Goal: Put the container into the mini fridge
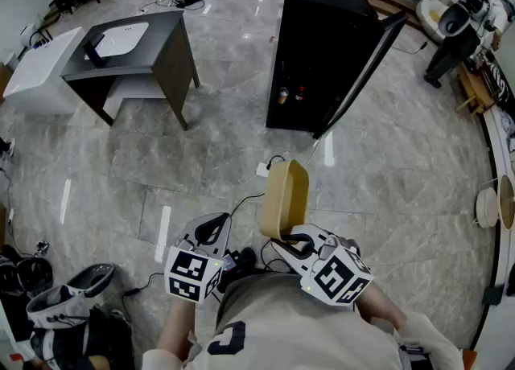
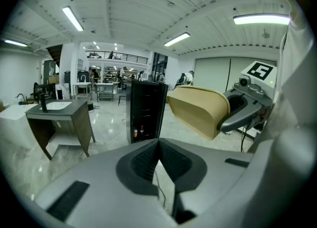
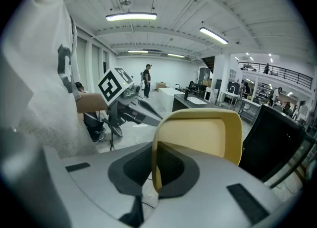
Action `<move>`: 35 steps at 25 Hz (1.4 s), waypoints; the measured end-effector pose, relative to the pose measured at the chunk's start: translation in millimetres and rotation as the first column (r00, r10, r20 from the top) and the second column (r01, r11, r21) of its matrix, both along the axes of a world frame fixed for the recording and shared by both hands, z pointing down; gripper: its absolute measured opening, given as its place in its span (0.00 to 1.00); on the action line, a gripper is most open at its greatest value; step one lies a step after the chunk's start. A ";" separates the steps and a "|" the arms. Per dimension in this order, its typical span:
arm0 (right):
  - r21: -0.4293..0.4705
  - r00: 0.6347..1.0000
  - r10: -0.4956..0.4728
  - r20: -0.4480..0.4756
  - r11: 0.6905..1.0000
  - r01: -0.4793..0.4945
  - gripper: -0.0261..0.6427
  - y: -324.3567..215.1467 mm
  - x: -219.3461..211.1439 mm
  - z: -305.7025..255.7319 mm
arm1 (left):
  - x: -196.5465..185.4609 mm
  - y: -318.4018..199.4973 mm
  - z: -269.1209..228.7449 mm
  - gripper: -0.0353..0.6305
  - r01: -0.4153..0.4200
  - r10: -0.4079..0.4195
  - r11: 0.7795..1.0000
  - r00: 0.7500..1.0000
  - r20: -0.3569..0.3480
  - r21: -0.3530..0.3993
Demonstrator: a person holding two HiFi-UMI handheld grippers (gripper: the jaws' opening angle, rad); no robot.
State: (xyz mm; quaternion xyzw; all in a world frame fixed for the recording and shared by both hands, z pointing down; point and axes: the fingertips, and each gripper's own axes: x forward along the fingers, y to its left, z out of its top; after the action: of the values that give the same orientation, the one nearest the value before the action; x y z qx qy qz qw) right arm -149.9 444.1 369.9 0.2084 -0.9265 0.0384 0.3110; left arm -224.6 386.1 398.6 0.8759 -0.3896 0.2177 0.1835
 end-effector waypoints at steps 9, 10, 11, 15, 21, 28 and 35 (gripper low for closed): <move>-0.031 0.993 0.104 -0.055 0.994 -0.106 0.08 -6.6 11.6 12.3 | 38.2 -19.7 -17.7 0.14 -0.169 0.171 0.983 0.985 -0.014 0.075; -0.031 0.992 0.114 -0.052 0.993 -0.115 0.08 -9.2 16.4 13.0 | 45.5 -19.1 -16.7 0.14 -0.183 0.185 0.981 0.983 -0.016 0.068; -0.030 0.991 0.122 -0.047 0.992 -0.123 0.08 -12.1 21.3 13.6 | 51.7 -18.8 -15.0 0.14 -0.194 0.195 0.979 0.981 -0.013 0.059; -0.027 0.990 0.139 -0.023 0.990 -0.140 0.08 -26.6 48.2 13.4 | 77.7 -27.1 -14.3 0.14 -0.203 0.203 0.978 0.979 0.008 0.045; -0.021 0.995 0.095 0.001 0.995 -0.095 0.08 -41.7 111.6 8.7 | 149.5 -44.2 -29.2 0.14 -0.200 0.200 0.977 0.980 0.005 0.070; -0.005 0.999 0.047 0.028 0.999 -0.046 0.08 -59.5 179.2 4.3 | 207.2 -60.1 -33.1 0.14 -0.151 0.148 0.986 0.988 0.043 0.068; 0.021 1.000 -0.018 0.014 1.000 0.017 0.08 -72.8 241.3 14.1 | 260.1 -69.7 -29.4 0.14 -0.086 0.081 0.994 0.994 0.067 0.070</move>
State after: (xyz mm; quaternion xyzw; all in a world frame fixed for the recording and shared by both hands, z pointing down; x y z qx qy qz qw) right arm 91.3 371.3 384.0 0.2033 -0.9309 0.0274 0.3024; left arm 35.5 316.4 369.3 0.8901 -0.3661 0.2385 0.1295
